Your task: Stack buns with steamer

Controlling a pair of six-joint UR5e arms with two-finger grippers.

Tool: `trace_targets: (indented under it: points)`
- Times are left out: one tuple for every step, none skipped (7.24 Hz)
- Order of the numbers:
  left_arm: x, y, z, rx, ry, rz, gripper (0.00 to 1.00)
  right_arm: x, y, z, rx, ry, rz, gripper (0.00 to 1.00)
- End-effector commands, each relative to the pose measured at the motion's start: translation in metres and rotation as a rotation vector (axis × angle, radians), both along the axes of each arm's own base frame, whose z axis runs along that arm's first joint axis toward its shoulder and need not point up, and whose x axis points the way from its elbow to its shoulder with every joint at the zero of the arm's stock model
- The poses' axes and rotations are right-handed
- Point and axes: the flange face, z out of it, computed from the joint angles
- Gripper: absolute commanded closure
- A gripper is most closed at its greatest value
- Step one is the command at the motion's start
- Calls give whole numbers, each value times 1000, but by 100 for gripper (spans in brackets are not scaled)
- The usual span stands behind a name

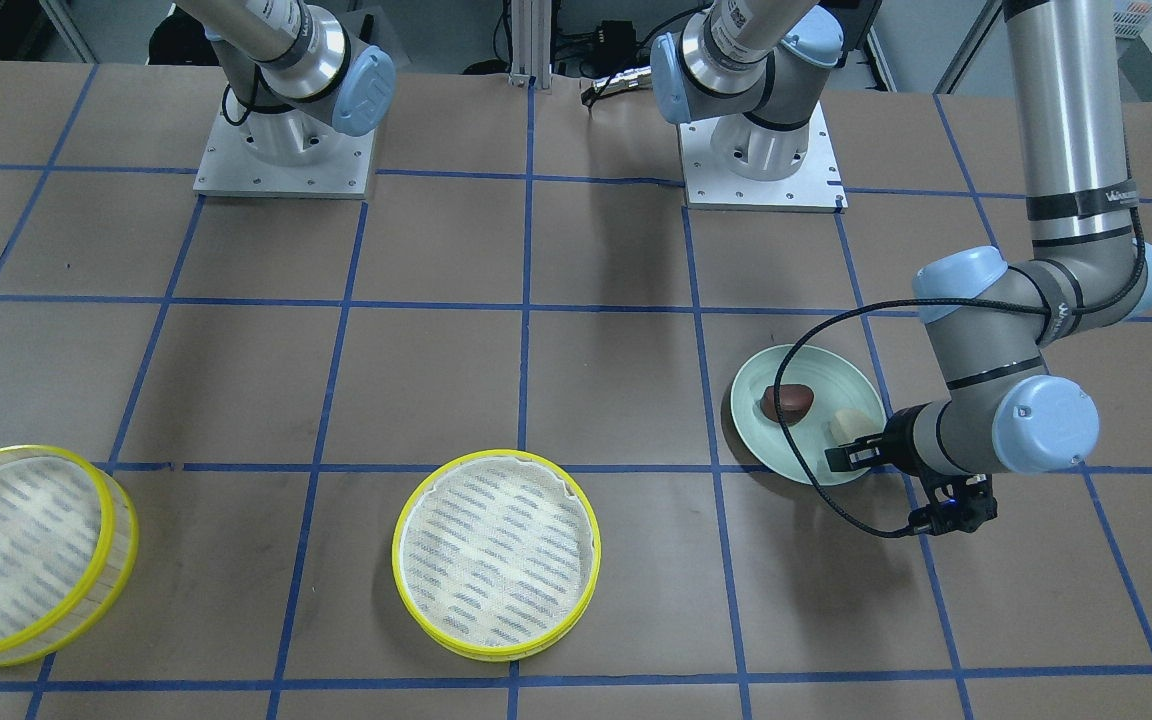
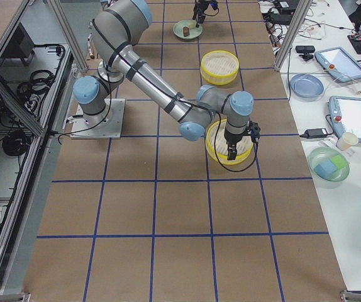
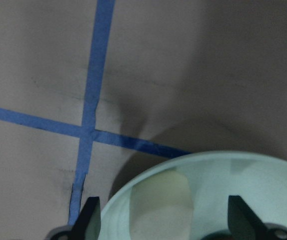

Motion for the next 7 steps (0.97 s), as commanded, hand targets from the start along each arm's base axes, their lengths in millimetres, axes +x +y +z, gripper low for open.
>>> trace_targets:
  points:
    - [-1,0,-5,9,-2,24,97,-5,-7,-18,-25,8,37,23]
    - [0,-1,-4,4,-3,25,100,-7,-8,-20,-24,9,39,33]
    - [0,-2,-2,1,-7,23,100,-6,-8,-25,-18,6,48,44]
    - [2,-5,7,-18,-15,22,100,-7,-8,-27,-17,3,46,48]
    - [3,-6,15,-29,-23,8,100,-7,-8,-27,-17,3,45,51]
    - [11,-13,34,-53,-63,-3,100,-7,-8,-28,-15,2,45,51]
    - [15,-17,46,-61,-94,-18,100,-7,-8,-28,-15,2,46,51]
